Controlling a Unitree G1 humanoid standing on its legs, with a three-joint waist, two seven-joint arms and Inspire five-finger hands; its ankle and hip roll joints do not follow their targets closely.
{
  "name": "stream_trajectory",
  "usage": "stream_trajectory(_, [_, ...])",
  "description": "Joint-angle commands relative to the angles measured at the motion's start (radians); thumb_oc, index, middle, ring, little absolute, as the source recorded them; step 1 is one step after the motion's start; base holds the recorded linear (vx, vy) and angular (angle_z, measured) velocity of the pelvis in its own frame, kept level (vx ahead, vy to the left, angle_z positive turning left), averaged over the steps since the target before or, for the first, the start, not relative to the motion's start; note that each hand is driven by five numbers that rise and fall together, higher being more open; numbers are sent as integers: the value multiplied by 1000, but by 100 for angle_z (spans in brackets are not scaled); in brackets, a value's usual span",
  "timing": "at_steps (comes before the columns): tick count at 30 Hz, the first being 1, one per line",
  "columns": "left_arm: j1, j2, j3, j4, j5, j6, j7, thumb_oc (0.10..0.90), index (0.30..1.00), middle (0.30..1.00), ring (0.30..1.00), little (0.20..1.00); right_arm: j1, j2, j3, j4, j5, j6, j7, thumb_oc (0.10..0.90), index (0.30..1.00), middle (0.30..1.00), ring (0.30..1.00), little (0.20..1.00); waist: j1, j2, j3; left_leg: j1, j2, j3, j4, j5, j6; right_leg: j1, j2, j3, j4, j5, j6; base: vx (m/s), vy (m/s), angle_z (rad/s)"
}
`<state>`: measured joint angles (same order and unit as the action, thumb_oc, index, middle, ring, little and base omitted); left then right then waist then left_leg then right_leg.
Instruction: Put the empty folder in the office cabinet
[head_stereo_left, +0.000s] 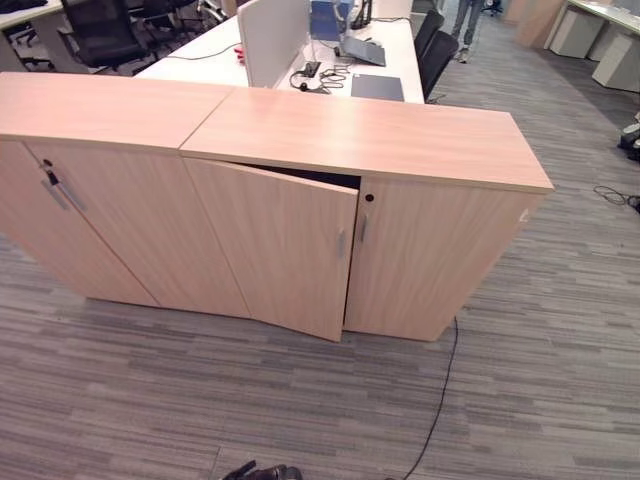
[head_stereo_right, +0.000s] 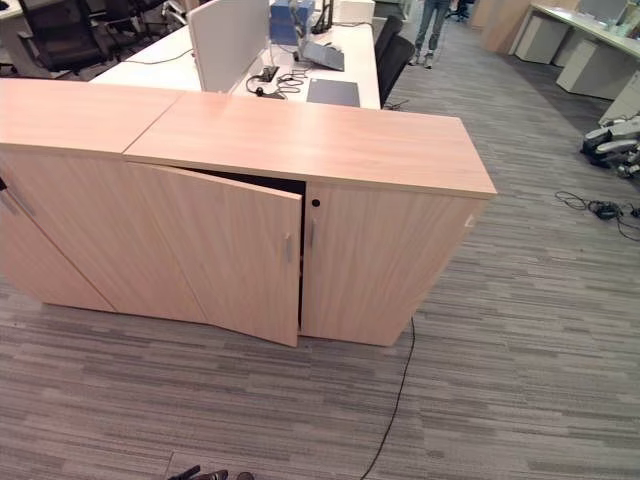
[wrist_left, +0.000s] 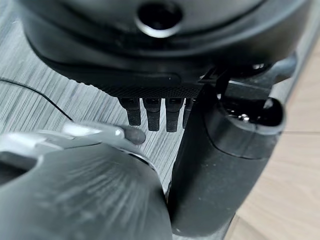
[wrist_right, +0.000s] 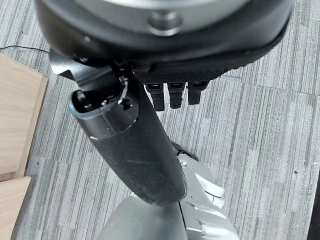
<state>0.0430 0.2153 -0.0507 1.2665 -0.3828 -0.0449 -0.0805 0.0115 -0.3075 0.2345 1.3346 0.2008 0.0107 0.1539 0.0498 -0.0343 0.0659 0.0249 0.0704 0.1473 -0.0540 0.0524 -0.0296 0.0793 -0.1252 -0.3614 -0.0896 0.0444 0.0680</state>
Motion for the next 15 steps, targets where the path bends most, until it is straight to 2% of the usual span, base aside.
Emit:
stream_trajectory(1, [-9, 7, -20, 26, 117, -39, 51, 800, 900, 900, 900, 900, -45, 52, 15, 9, 65, -24, -1, 800, 900, 900, 900, 900, -2, -16, -53, -25, -32, 13, -32, -36, -10, 11, 48, -51, 7, -75, -2, 46, 72, -3])
stream_trajectory(5, [0, 15, -33, 15, 146, -50, 66, 800, 900, 900, 900, 900, -22, 56, -5, 31, 80, -24, -10, 800, 900, 900, 900, 900, -9, -16, -60, -19, -37, 20, -33, -48, -6, 13, 43, -49, 2, -69, 8, 23, 40, 0])
stream_trajectory(9, [-11, 16, 8, 3, 71, -50, 68, 800, 900, 900, 900, 900, -6, 58, -22, 48, 96, -21, -8, 800, 900, 900, 900, 900, -17, -14, -67, -13, -41, 26, -33, -56, 0, 19, 35, -46, 2, -66, 15, 23, 33, -1])
stream_trajectory(15, [-30, 14, -10, -15, 41, -57, 52, 800, 900, 900, 900, 900, -1, 53, -41, 60, 99, -18, -14, 800, 900, 900, 900, 900, -34, -6, -78, -3, -49, 33, -33, -69, 7, 22, 25, -34, 2, -57, 25, 41, 41, -2])
